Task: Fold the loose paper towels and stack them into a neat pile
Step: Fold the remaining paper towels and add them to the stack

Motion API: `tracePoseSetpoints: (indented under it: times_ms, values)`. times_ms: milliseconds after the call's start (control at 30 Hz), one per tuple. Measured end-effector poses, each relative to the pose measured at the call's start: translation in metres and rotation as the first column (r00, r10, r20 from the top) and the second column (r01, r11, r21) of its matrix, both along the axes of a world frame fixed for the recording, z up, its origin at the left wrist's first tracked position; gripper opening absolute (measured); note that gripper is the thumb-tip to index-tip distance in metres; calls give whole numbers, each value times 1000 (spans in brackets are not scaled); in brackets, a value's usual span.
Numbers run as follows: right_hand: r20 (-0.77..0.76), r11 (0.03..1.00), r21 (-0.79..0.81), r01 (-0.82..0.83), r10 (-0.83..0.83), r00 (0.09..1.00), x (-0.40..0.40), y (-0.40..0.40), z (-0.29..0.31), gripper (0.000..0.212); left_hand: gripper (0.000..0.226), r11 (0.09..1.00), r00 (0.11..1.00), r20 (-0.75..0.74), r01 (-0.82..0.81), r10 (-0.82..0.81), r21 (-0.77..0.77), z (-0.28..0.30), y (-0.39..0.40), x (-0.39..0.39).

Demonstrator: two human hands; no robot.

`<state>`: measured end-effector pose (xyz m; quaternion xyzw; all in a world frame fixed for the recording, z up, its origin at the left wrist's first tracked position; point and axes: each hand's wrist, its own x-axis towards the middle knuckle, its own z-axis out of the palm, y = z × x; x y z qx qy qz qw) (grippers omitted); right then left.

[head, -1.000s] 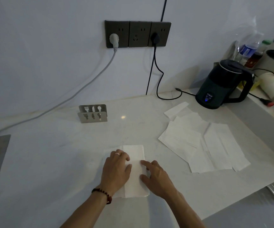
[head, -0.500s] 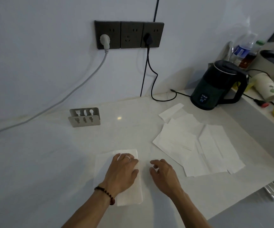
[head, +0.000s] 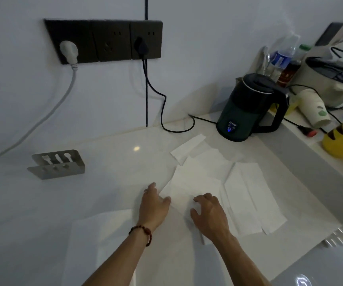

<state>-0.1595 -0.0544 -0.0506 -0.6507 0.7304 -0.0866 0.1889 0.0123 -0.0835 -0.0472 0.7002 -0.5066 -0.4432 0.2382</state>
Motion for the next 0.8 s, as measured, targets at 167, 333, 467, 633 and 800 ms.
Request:
tracePoseSetpoints:
  times_ms: [167,333,467,633,800]
  values:
    - [2,999,-43,-33,33,999,-5,-6,-5,35,20,990,990,-54,-124,128,73,-2,-23,-16]
    - [61,998,-28,49,-47,997,-7,-7,-4,44,20,995,994,-87,-75,69,-68,10,-18,-20]
    - [228,987,-40,159,-145,963,-2,-7,4,45,14,992,900,-421,-123,117,13,38,-22,-5]
    - [340,967,-185,177,-106,935,25,1,28,47,32,974,523,-822,-143,225,175,62,-16,23]
    - [541,963,-182,197,-69,838,50,10,53,48,44,966,365,-895,-63,257,252,82,-6,46]
